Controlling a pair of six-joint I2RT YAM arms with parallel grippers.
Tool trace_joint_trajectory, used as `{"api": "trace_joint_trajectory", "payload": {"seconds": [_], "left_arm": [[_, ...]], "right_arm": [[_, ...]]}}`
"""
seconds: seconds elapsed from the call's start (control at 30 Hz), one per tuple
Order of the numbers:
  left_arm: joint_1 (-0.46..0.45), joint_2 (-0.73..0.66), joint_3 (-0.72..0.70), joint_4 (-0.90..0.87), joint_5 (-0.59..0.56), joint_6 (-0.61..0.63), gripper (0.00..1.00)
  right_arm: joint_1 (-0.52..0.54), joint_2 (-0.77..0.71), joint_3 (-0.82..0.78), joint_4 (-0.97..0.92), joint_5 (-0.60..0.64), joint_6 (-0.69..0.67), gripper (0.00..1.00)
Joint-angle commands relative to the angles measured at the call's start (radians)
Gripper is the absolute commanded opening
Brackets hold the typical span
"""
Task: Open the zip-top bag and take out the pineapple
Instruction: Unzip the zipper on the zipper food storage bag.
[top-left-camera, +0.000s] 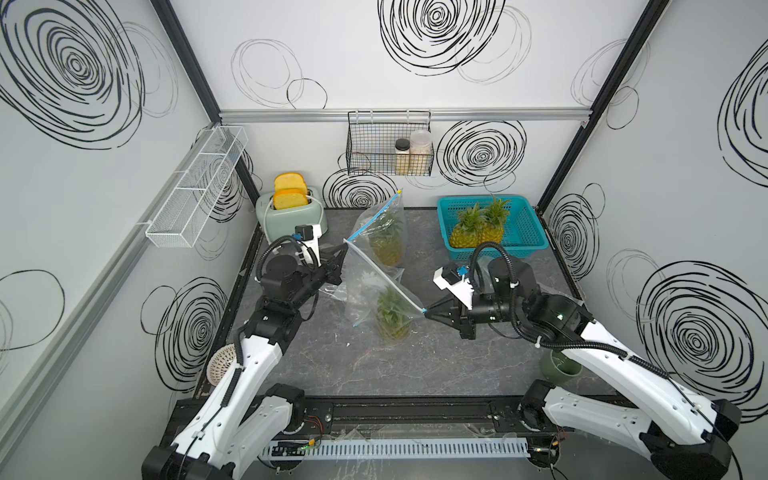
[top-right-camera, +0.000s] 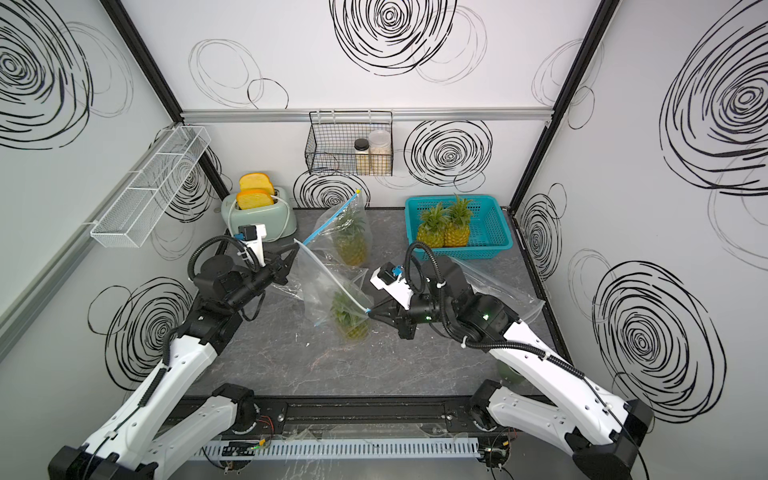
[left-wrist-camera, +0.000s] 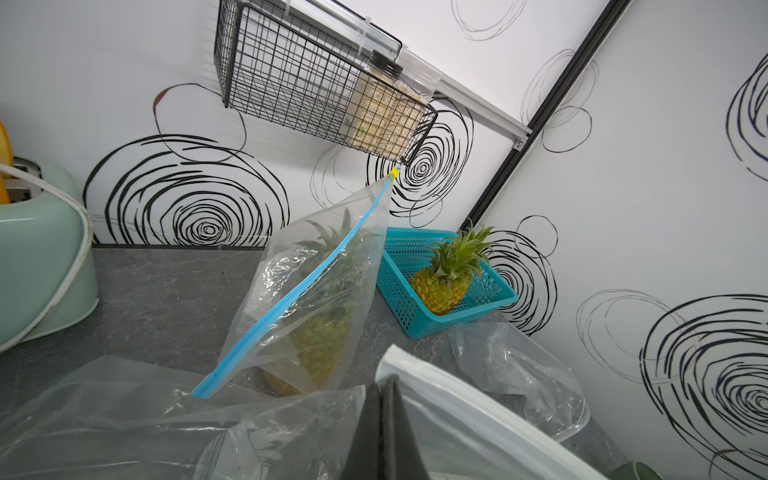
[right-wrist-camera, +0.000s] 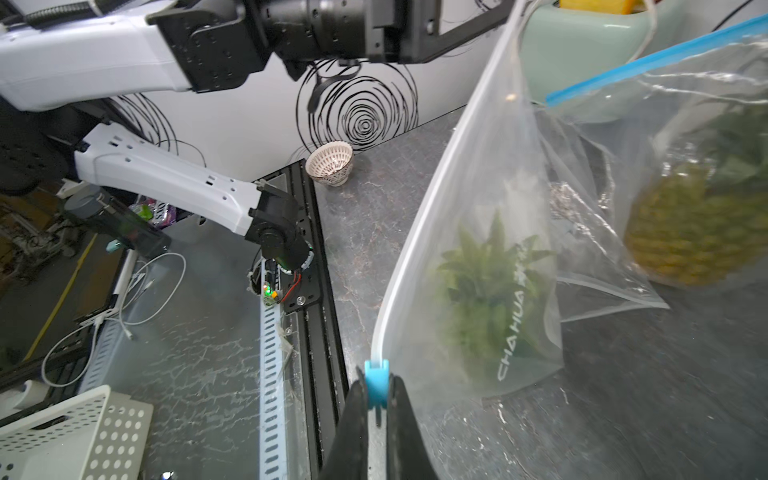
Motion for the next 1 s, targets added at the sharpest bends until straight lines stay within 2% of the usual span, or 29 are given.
{"api": "trace_joint_trajectory", "payload": {"seconds": [0.0,0.2,0.3,0.4,0.47,0.5,0.6,0.73,0.8,0.87,0.97], "left_arm": [[0.022,0.061,0.067,0.154,-0.024,-0.036,0.00],[-0.028,0.167,0.150,0.174,-0.014,-0.014,0.00],[-0.044,0.199,0.183,0.152,-0.010,0.012,0.01],[-0.046,0.202,0.206,0.109,-0.009,0.033,0.25],[-0.044,0.185,0.219,0.063,-0.014,0.059,0.49],[-0.043,0.173,0.228,0.036,-0.018,0.073,0.54],[-0.033,0.133,0.264,-0.083,-0.035,0.126,0.64],[-0.019,0.071,0.294,-0.258,-0.043,0.166,0.69],[-0.021,0.041,0.284,-0.335,-0.033,0.161,0.70],[-0.041,0.007,0.242,-0.384,-0.009,0.136,0.71],[-0.119,-0.060,0.138,-0.394,-0.054,0.094,0.72]], "right_arm": [[0.077,0.031,-0.008,0.052,-0.053,0.038,0.04],[0.123,0.089,-0.003,0.181,-0.058,0.088,0.05],[0.124,0.111,0.019,0.190,-0.034,0.089,0.14],[0.122,0.112,0.057,0.131,0.049,0.067,0.28],[0.113,0.089,0.076,0.087,0.143,0.067,0.41],[0.100,0.076,0.082,0.072,0.168,0.067,0.46],[0.033,0.022,0.093,0.033,0.207,0.075,0.54],[-0.096,-0.049,0.110,-0.004,0.218,0.091,0.64],[-0.178,-0.043,0.110,-0.015,0.167,0.088,0.71],[-0.260,-0.005,0.097,-0.010,0.087,0.090,0.73],[-0.347,0.072,0.040,0.074,-0.042,0.113,0.75]]}}
